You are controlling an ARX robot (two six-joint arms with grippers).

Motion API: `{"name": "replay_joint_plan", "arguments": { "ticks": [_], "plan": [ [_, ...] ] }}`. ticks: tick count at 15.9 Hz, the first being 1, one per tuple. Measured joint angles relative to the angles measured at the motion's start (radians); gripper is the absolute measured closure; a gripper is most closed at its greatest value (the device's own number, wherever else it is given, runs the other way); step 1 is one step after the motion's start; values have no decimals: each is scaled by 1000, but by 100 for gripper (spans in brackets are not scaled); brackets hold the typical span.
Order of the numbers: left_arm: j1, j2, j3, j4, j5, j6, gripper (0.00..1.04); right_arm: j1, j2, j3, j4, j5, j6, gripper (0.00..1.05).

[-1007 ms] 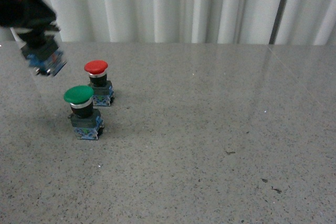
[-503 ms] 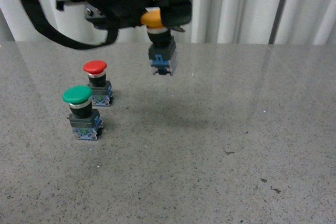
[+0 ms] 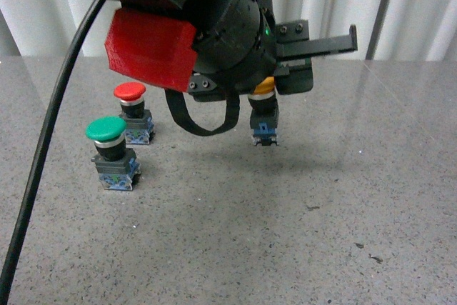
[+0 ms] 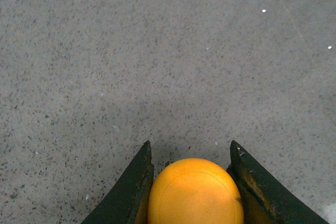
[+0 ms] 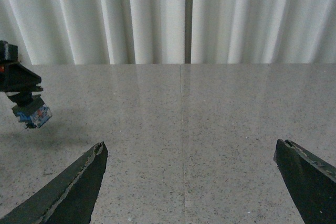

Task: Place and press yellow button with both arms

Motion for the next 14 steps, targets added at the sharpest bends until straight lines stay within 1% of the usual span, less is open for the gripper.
{"name": "replay_joint_plan", "arguments": {
  "ticks": [1, 4, 7, 9, 14],
  "plan": [
    [-17, 42, 33, -14, -26, -11, 68, 0, 0, 0, 0, 0, 0, 7],
    [-42, 129, 127, -43, -25, -27, 68, 0, 0, 0, 0, 0, 0, 7],
    [-45, 202, 232, -81, -37, -55, 68, 0, 0, 0, 0, 0, 0, 7],
    [-45, 221, 252, -109, -60, -88, 68, 0, 0, 0, 0, 0, 0, 7],
    [-58, 228, 291, -151, -68, -124, 68, 0, 0, 0, 0, 0, 0, 7]
  ]
}}
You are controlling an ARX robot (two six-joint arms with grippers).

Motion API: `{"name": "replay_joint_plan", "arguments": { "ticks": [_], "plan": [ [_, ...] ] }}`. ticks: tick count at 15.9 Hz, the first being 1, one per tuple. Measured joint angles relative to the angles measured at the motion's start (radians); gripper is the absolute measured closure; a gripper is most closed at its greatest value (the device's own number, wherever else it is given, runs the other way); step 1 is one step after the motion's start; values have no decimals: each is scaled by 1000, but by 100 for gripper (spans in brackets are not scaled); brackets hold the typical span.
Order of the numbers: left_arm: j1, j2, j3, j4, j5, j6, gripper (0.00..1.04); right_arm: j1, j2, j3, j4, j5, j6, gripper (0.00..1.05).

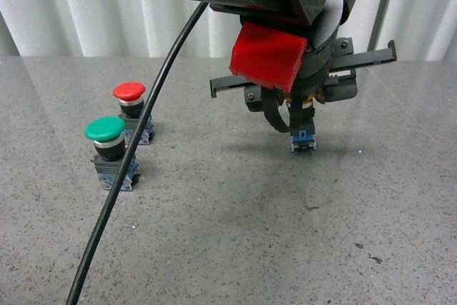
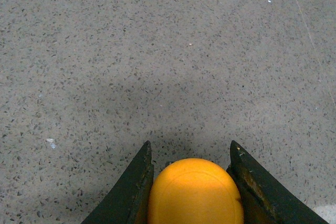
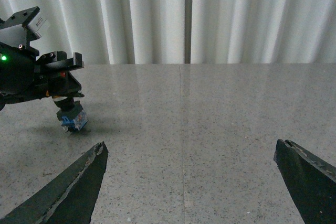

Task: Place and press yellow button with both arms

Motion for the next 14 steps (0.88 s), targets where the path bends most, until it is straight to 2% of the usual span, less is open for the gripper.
{"name": "replay_joint_plan", "arguments": {
  "ticks": [6, 12, 14],
  "plan": [
    [10, 28, 42, -38, 19, 5, 66, 0, 0, 0, 0, 0, 0, 7],
    [17, 40, 56, -19, 66, 17, 10, 0, 0, 0, 0, 0, 0, 7],
    [31, 0, 6, 98, 73, 69, 7, 0, 0, 0, 0, 0, 0, 7]
  ]
}}
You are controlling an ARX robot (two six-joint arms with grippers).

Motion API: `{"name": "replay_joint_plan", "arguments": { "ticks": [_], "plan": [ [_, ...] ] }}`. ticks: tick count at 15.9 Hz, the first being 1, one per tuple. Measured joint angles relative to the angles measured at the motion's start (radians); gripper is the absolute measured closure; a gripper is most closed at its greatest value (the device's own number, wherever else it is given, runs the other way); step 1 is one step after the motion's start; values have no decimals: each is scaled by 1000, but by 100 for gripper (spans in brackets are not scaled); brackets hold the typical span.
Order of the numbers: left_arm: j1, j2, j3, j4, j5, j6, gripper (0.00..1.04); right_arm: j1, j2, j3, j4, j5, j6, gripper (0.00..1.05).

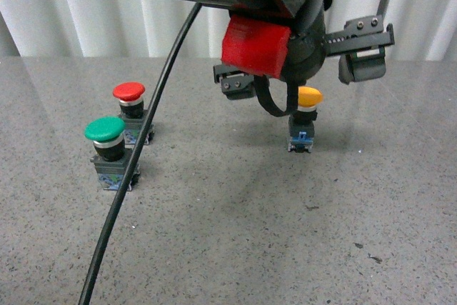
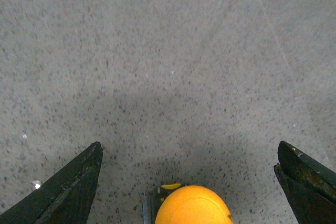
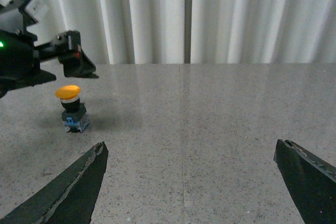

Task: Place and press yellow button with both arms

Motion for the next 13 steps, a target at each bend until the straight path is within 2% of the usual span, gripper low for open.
{"name": "replay_joint_plan", "arguments": {
  "ticks": [6, 7, 8, 10, 11, 13],
  "plan": [
    [45, -425, -369, 493, -62, 348, 8, 0, 0, 0, 0, 0, 0, 7],
    [64, -505, -473, 572, -186, 385, 19, 0, 0, 0, 0, -1, 0, 7],
    [114, -611, -620, 600, -222, 406, 29, 0, 0, 0, 0, 0, 0, 7],
    [289, -853, -916, 642, -156, 427, 53, 0, 0, 0, 0, 0, 0, 7],
    [330, -937, -1007, 665, -128, 428, 64, 0, 0, 0, 0, 0, 0, 7],
    [359, -1022, -1141, 680, -36, 429, 87, 0, 0, 0, 0, 0, 0, 7]
  ]
}}
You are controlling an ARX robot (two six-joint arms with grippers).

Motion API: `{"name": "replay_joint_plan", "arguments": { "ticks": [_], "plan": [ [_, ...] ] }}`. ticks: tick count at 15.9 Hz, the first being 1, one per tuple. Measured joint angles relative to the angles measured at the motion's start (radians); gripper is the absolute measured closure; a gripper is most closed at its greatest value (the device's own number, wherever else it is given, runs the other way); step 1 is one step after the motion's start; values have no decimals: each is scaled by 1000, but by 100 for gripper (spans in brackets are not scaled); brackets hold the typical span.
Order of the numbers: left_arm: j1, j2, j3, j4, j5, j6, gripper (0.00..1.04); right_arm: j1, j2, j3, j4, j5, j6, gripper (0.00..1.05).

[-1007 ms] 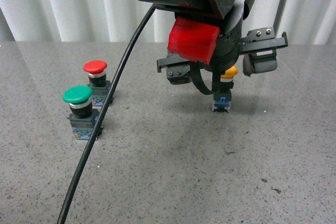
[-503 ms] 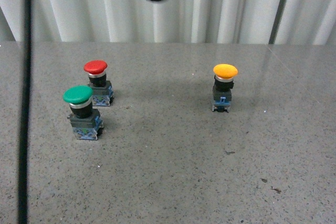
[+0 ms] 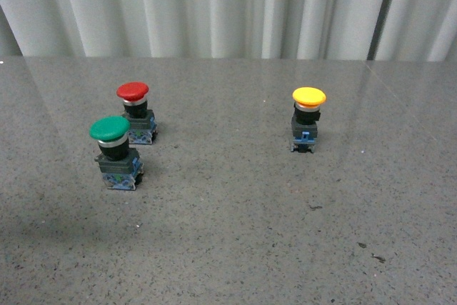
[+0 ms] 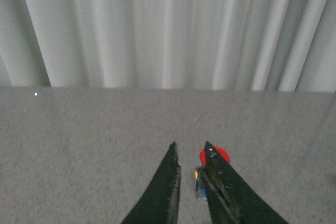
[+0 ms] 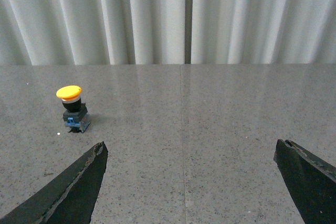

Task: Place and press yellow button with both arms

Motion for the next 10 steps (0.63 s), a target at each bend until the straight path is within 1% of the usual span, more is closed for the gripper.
{"name": "replay_joint_plan", "arguments": {
  "ticks": [1, 2, 7, 10],
  "plan": [
    [27, -24, -50, 0, 23, 0, 98, 0, 0, 0, 0, 0, 0, 7],
    [60, -69, -97, 0, 44, 2, 103, 0, 0, 0, 0, 0, 0, 7],
    [146, -248, -232, -33, 137, 2, 103, 0, 0, 0, 0, 0, 0, 7],
    [185, -353, -281, -81, 167, 2, 103, 0, 0, 0, 0, 0, 0, 7]
  ]
}}
